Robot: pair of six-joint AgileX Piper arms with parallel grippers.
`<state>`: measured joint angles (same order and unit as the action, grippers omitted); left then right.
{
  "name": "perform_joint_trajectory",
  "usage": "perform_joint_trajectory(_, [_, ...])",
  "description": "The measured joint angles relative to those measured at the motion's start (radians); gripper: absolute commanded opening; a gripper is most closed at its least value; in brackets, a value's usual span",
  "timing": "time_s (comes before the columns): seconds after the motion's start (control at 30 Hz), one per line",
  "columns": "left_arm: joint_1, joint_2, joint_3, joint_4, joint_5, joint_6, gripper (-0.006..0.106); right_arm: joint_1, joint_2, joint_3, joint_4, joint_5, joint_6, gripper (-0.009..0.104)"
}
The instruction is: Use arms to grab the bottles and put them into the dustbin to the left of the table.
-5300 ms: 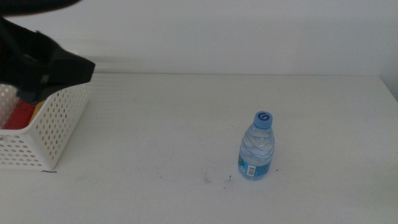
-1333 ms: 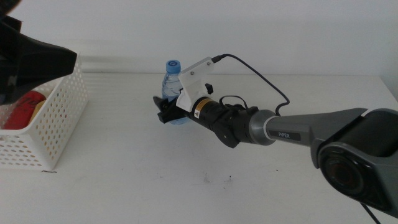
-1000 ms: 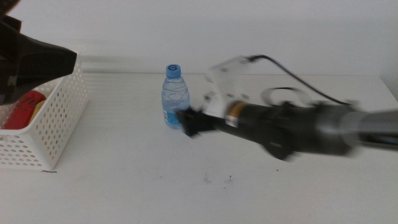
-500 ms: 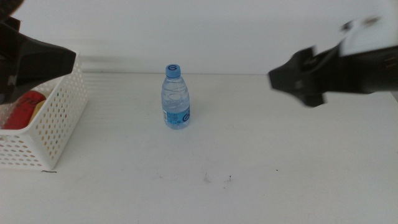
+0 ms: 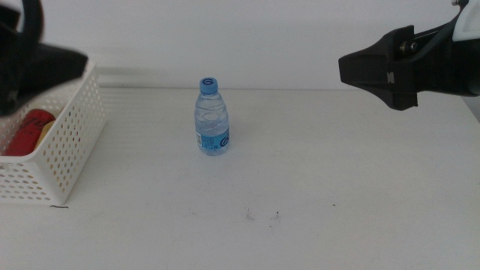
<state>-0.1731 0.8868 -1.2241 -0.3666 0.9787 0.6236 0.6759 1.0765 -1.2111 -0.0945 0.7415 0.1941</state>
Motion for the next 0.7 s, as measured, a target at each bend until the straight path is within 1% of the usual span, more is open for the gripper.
perform_joint_trajectory(0.13, [-0.002, 0.000, 0.000, 0.040, -0.121, 0.105, 0.094, 0.000, 0.000, 0.000, 0.000, 0.000, 0.000, 0.093])
perform_joint_trajectory(0.47, [-0.005, 0.000, 0.000, 0.043, -0.307, 0.132, 0.094, 0.000, 0.000, 0.000, 0.000, 0.000, 0.000, 0.093])
perform_joint_trajectory(0.57, [-0.005, -0.004, 0.000, 0.010, -0.318, 0.119, 0.094, 0.000, 0.000, 0.000, 0.000, 0.000, 0.000, 0.093])
perform_joint_trajectory(0.7, [-0.005, -0.006, 0.034, -0.081, -0.328, 0.099, 0.094, 0.000, 0.000, 0.000, 0.000, 0.000, 0.000, 0.093])
